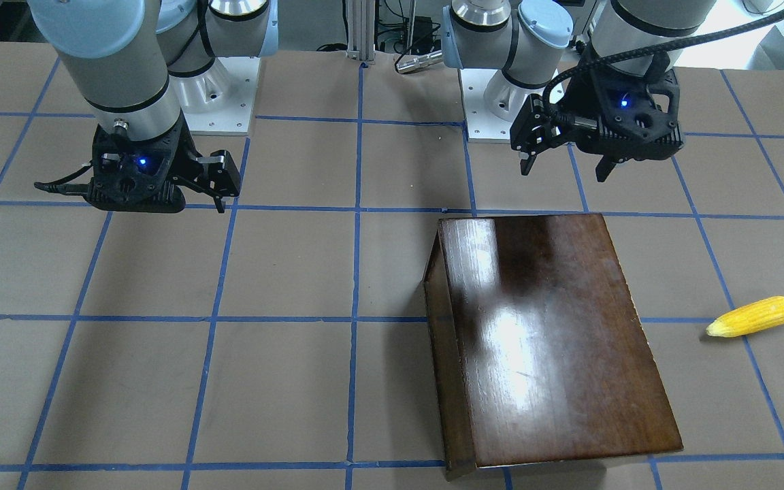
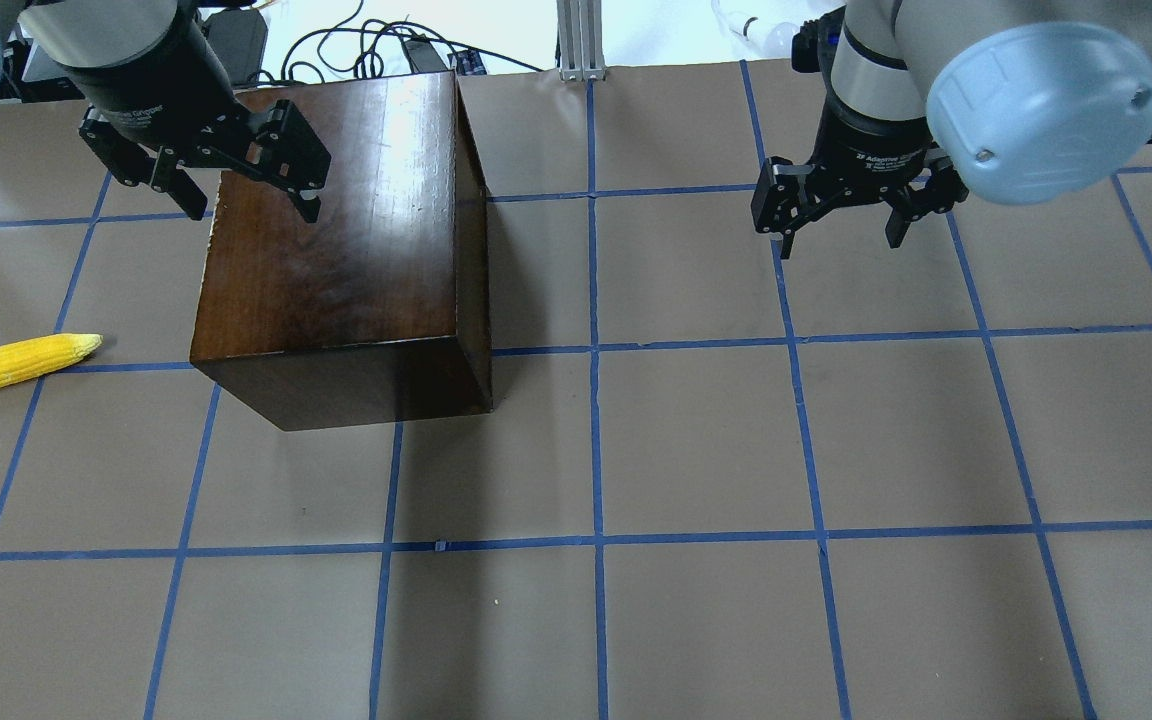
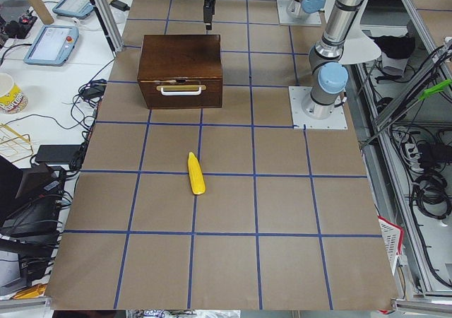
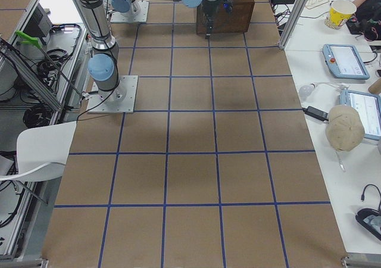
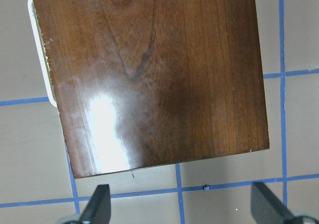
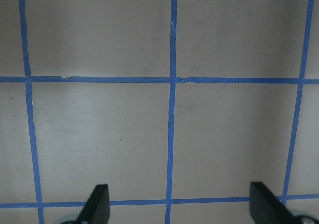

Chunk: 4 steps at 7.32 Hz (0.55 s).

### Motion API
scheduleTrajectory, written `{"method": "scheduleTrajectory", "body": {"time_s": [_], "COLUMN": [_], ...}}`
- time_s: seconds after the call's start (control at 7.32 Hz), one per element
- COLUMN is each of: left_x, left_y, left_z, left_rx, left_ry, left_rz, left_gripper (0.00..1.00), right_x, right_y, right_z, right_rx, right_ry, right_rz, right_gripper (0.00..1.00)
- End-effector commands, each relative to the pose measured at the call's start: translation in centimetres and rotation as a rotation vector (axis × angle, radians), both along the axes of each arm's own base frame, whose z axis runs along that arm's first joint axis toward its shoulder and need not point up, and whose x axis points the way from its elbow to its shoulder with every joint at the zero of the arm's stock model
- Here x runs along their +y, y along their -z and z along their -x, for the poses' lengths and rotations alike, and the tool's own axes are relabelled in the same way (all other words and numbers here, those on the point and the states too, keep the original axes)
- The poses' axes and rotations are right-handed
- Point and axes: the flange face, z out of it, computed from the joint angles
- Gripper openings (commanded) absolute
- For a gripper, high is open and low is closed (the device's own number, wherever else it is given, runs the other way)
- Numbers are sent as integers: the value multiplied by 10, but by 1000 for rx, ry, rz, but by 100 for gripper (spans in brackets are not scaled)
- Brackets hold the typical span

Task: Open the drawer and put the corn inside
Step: 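Raise the left gripper and move it toward the cabinet's white drawer handle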

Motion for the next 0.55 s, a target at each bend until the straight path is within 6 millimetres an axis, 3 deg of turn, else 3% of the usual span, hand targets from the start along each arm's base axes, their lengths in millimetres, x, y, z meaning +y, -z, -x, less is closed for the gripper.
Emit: {"method": "scheduleTrajectory", "body": {"time_s": [0.0, 0.27, 0.41], "left_x": [-3, -24, -34], "left_y": [2, 4, 10], "left_z": [-3, -19, -45], "left_rx": [-3, 10, 9], "left_ry": [2, -24, -29], "left_rz": [-2, 52, 42], "left_gripper": [100, 100, 100], "right_x": [0, 0, 0], "right_y": [0, 0, 1], "right_z": [0, 0, 0], "right_rx": [0, 0, 0], "right_ry": [0, 0, 0], "right_rz": [-1, 1, -2], "right_gripper": [100, 100, 100]}}
